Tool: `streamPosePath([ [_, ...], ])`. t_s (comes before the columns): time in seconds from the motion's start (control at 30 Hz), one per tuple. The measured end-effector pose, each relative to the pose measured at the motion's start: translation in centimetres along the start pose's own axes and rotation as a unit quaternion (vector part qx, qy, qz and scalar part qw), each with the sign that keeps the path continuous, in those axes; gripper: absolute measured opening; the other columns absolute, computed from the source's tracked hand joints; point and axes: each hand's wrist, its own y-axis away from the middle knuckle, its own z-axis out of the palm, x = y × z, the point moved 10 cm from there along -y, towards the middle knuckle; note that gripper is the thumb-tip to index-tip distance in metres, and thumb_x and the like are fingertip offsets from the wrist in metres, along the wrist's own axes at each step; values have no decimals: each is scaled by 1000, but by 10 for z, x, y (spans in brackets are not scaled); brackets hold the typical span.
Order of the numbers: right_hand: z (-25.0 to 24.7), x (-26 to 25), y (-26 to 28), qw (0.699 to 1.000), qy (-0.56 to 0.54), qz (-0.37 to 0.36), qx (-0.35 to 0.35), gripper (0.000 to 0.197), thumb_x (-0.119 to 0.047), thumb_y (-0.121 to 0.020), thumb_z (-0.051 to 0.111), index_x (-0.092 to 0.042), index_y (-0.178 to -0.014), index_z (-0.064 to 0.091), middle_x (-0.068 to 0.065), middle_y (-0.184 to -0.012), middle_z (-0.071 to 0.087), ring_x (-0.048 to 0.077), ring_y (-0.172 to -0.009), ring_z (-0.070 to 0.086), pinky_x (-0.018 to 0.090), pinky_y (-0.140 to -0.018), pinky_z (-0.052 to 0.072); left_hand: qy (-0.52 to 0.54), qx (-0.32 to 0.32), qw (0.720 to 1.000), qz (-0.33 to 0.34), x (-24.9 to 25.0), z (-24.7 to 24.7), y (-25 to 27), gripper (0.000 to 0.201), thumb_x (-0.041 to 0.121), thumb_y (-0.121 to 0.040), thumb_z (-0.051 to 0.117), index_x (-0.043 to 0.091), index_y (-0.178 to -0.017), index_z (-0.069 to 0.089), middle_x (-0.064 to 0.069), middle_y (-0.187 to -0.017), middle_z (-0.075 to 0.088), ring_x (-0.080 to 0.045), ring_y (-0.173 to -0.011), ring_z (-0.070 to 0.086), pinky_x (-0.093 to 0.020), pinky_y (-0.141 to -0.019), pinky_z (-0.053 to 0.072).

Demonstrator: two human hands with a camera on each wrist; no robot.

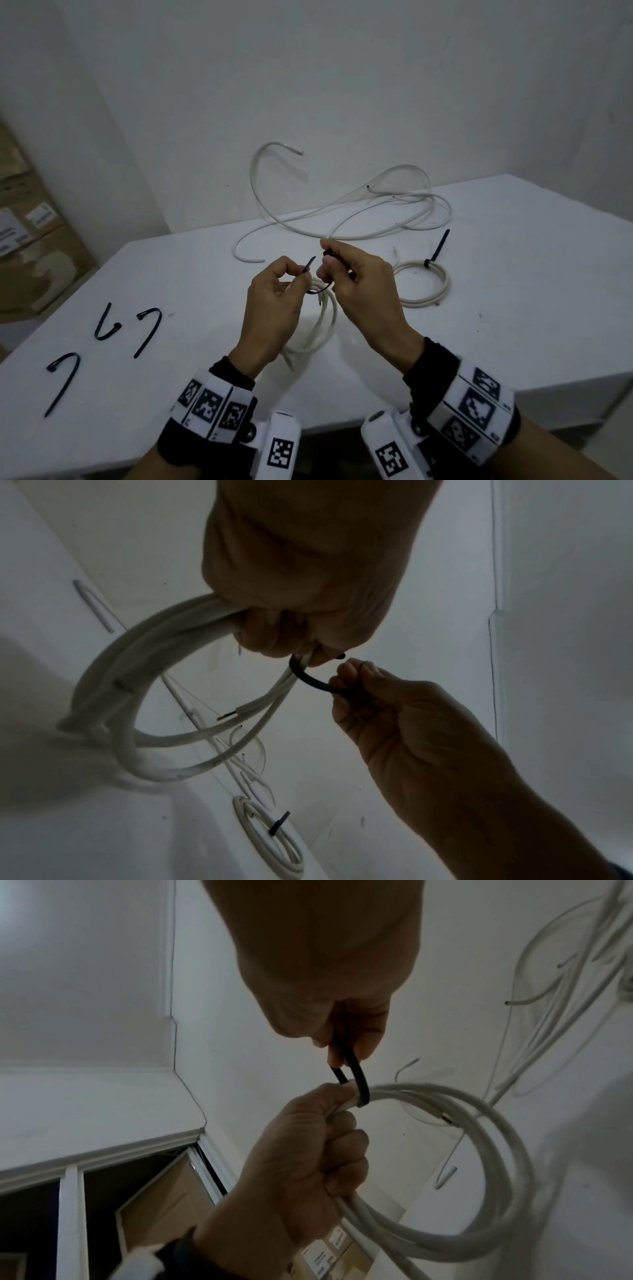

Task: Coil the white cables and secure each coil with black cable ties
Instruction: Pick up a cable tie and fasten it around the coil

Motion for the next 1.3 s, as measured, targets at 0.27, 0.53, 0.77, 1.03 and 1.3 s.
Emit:
streamPosePath([
  [0.27,4,5,1,999,27,-15,-8,25,-10,-92,56,-10,-114,67,-9,-80,66,-10,-72,60,3,-69,43,-73,15,995,64,14,1,4,13,12,-93,58,5,-82,61,3,-66,71,0,-39,48,-10,-44,33],
  [0.53,6,6,-3,995,71,0,-68,23,-10,-92,56,-6,-111,68,5,-80,72,8,-70,66,2,-65,45,-83,6,994,70,12,5,5,13,11,-93,58,5,-81,61,9,-55,64,-4,-35,41,-7,-41,28],
  [0.77,14,18,-7,989,53,48,-130,22,-15,-88,63,-10,-109,70,1,-80,71,-6,-55,60,2,-57,43,-72,-15,996,57,12,11,7,18,10,-93,58,4,-76,58,12,-46,58,-3,-34,40,-8,-40,26],
  [1.03,-3,19,-13,993,-85,63,-55,17,-12,-85,67,1,-75,63,16,-68,69,37,-61,66,39,-51,55,38,-94,993,-52,-6,23,1,14,24,-95,56,11,-90,58,6,-44,50,-15,-37,24,-20,-39,19],
  [1.3,-8,19,-18,995,-67,49,-46,22,-16,-83,70,-5,-69,58,13,-68,68,26,-61,67,43,-63,56,113,-177,975,-75,-5,39,7,23,38,-90,51,26,-109,58,9,-42,38,-7,-34,17,-20,-41,14],
])
